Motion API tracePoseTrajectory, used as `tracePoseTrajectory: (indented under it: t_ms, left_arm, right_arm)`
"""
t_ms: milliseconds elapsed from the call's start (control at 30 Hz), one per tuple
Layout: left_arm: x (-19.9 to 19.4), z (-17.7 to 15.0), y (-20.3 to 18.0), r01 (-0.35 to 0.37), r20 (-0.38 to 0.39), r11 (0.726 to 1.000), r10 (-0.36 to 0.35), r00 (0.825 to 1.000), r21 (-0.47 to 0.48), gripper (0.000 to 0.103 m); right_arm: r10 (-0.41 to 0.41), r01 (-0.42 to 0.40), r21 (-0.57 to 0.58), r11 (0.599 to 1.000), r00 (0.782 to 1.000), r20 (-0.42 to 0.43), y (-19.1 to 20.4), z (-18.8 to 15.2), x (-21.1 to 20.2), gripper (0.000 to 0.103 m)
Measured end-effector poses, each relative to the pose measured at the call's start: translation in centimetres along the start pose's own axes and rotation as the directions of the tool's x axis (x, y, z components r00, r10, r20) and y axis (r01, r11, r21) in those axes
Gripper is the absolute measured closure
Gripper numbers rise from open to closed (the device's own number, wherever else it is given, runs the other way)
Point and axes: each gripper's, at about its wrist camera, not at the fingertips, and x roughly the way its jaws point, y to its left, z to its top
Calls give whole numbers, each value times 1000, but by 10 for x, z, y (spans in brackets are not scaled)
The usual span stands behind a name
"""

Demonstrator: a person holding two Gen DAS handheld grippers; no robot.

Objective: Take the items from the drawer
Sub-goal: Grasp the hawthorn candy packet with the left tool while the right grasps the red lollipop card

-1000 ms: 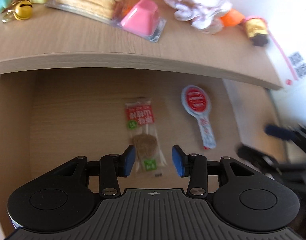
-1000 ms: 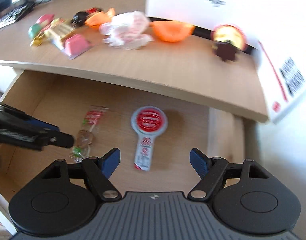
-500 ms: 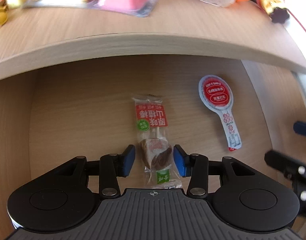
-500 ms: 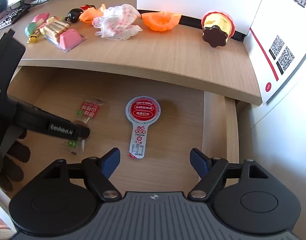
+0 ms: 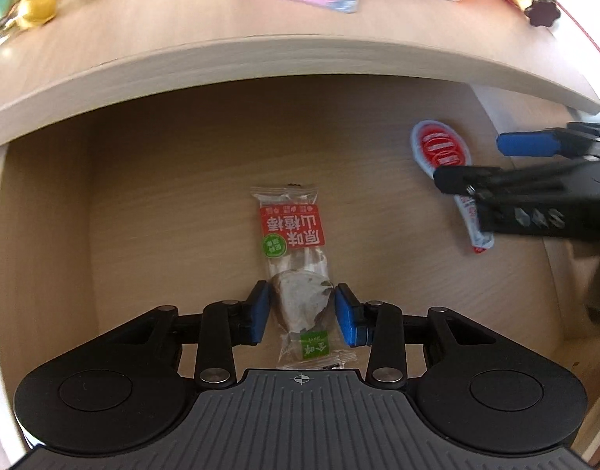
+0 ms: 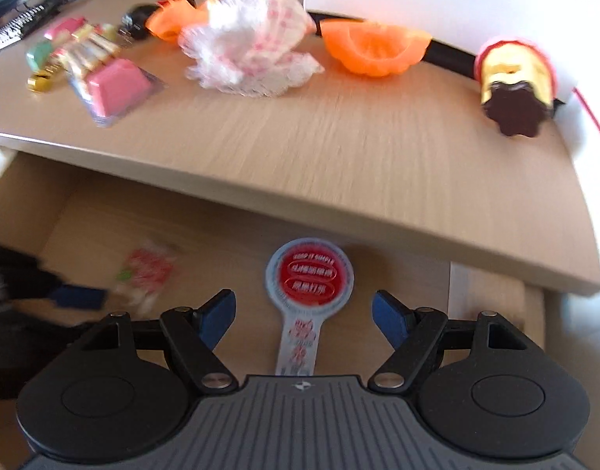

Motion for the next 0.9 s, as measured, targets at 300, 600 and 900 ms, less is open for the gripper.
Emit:
tracePoseTrajectory:
  t_ms: [300, 600, 900]
  left_arm:
    - [-4, -1, 10, 16, 0, 1000, -16, 1000, -8, 63]
    - [-8, -5, 13, 27, 7, 1000, -27, 1000, -15, 62]
    - [-20, -13, 12, 81, 0, 996, -81, 997, 29, 63]
  right_arm:
    - [14, -15, -17, 1000, 998, -53, 3, 11, 40, 25]
    - [80, -83, -31, 996, 995, -65, 13, 22, 41, 41]
    - [83, -81, 51, 995, 995, -48, 17, 4, -18, 41]
